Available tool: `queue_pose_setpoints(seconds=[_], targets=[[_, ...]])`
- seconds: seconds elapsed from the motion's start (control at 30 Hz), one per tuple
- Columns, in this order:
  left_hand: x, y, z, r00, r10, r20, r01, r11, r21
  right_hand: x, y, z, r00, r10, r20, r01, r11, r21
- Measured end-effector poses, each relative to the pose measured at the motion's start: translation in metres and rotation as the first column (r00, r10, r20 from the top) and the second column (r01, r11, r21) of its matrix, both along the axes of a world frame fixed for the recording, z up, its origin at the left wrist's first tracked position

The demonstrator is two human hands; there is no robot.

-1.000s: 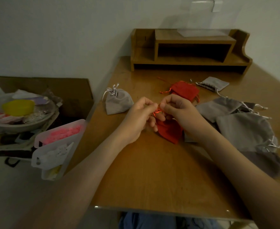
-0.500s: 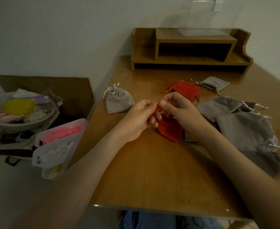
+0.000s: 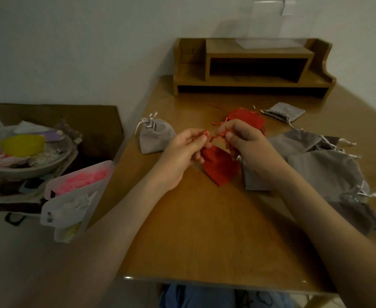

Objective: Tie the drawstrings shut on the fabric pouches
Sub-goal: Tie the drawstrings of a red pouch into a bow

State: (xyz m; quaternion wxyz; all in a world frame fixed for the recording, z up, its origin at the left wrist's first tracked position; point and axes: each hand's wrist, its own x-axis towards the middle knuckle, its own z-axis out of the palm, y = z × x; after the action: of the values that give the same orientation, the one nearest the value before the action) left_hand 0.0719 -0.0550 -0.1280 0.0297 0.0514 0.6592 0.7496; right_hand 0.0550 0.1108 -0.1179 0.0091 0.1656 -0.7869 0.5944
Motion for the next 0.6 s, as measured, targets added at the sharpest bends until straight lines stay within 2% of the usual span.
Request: queue_pose_setpoints(seconds=[0.13,0.27,0.33,0.4,0.47,0.53,0.6], targets=[[-0.002,-0.002,-0.002,0.989,0.121,-0.083,-0.130,0.985,-0.116,0.004,0.002,0.005,1.000,0.020,0.014,-0.021,0.997,0.081],[-0.002,-0.005,-0.002,0.975,0.214,-0.060,-0.221,0.962,-0.159,0.003,0.007,0.005,0.993,-0.020,-0.114,0.060,0.931,0.361],[-0.002,-0.007,-0.002,0.957,0.272,-0.095,-0.288,0.926,-0.246,0.003,0.009,0.004,0.987,0.037,-0.159,0.048,0.863,0.503],[-0.003,-0.011,-0.005,0.939,0.276,-0.203,-0.339,0.835,-0.434,0.000,0.013,0.003,0.975,0.141,-0.173,0.015,0.730,0.683],[-0.002,-0.012,-0.005,0.942,0.157,-0.297,-0.323,0.662,-0.676,-0.003,0.017,0.003,0.961,0.184,-0.207,0.053,0.613,0.789],[-0.003,-0.014,-0.005,0.949,0.044,-0.313,-0.284,0.554,-0.783,-0.005,0.021,0.004,0.950,0.190,-0.246,0.090,0.589,0.803],[-0.003,-0.017,-0.006,0.948,-0.005,-0.317,-0.269,0.520,-0.811,-0.007,0.022,0.003,0.945,0.188,-0.267,0.104,0.603,0.791]])
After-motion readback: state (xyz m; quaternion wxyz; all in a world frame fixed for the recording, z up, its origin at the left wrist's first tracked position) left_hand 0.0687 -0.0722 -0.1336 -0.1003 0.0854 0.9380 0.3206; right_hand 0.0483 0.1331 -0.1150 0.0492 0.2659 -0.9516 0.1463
